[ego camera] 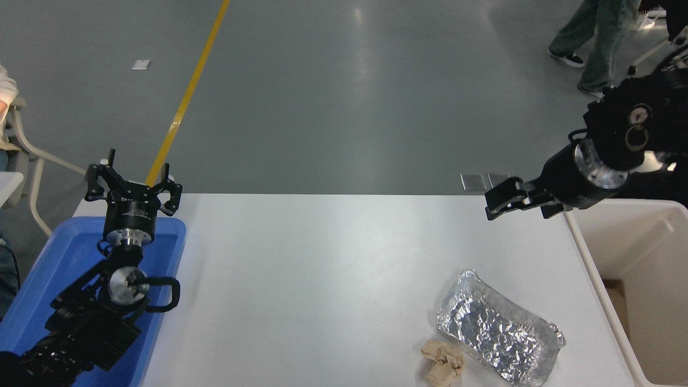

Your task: Pick up foil plate and place in dustbin

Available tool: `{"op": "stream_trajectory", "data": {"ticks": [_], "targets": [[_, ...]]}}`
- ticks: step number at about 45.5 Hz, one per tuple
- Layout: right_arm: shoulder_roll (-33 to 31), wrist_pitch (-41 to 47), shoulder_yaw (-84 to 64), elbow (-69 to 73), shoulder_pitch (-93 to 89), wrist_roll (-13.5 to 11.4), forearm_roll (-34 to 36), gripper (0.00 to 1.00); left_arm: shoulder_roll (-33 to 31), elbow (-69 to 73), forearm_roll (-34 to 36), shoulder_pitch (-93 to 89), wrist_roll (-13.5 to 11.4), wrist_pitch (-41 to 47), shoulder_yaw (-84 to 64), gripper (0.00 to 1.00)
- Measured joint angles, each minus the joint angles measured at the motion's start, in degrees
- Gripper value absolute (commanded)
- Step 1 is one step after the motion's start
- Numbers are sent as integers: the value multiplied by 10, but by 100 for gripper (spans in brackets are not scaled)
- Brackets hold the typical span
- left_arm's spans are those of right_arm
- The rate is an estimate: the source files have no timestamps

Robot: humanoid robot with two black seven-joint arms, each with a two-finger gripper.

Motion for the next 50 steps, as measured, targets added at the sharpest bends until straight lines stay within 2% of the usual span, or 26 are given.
{"op": "stream_trajectory", "data": {"ticks": [10,36,50], "targets": [[-23,49,-7,37,74,0,1,100,0,0,-1,0,0,0,0,99],[-73,68,-46,68,123,0,-5,100,0,0,-1,0,0,0,0,99],[-121,68,-59,67,72,-2,-94,100,0,0,-1,0,0,0,0,99]]}}
